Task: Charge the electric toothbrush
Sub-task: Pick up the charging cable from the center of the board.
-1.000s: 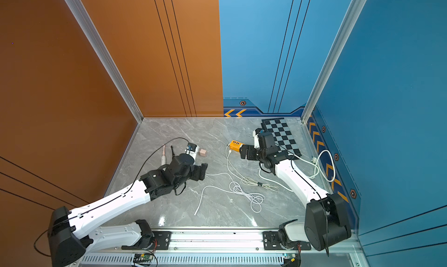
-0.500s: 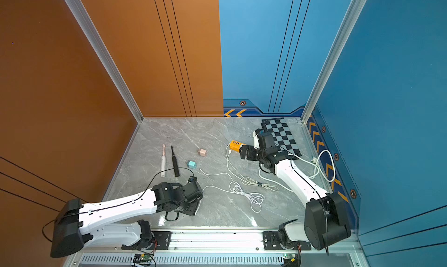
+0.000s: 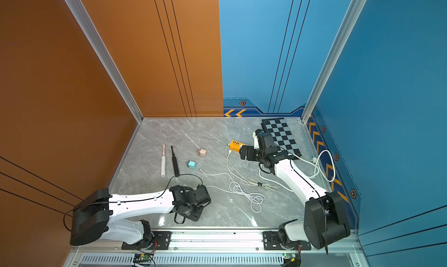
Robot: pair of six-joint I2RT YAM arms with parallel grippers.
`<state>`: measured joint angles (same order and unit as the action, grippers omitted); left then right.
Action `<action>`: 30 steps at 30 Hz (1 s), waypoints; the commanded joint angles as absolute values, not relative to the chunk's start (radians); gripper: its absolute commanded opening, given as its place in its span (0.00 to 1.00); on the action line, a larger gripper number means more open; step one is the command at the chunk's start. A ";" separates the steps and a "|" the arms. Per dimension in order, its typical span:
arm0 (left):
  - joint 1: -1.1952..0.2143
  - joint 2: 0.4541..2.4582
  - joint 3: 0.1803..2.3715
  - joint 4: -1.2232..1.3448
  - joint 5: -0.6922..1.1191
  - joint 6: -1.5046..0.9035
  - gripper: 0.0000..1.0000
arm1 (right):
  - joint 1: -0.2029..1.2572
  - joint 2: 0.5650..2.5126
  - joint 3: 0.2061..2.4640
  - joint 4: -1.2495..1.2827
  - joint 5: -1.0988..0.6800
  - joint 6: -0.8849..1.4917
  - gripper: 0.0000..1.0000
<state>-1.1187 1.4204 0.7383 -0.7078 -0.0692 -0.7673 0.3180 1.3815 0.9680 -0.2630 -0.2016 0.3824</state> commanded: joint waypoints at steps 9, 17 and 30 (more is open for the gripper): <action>-1.143 1.456 0.685 -0.675 -0.070 -0.711 0.24 | 0.302 1.396 1.001 -0.307 -0.187 0.398 0.98; -1.118 1.342 0.733 -0.675 -0.269 -0.550 0.01 | 0.297 1.385 1.027 -0.324 -0.242 0.430 0.98; -0.937 1.437 0.943 -0.412 -0.850 0.144 0.00 | 0.257 1.379 1.062 -0.413 -0.612 0.433 0.92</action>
<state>-0.9596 1.4204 0.9173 -0.5320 -0.7322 -0.1230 0.2504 1.3861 1.0157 -0.3378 -0.4812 0.4664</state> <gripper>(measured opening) 0.083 0.920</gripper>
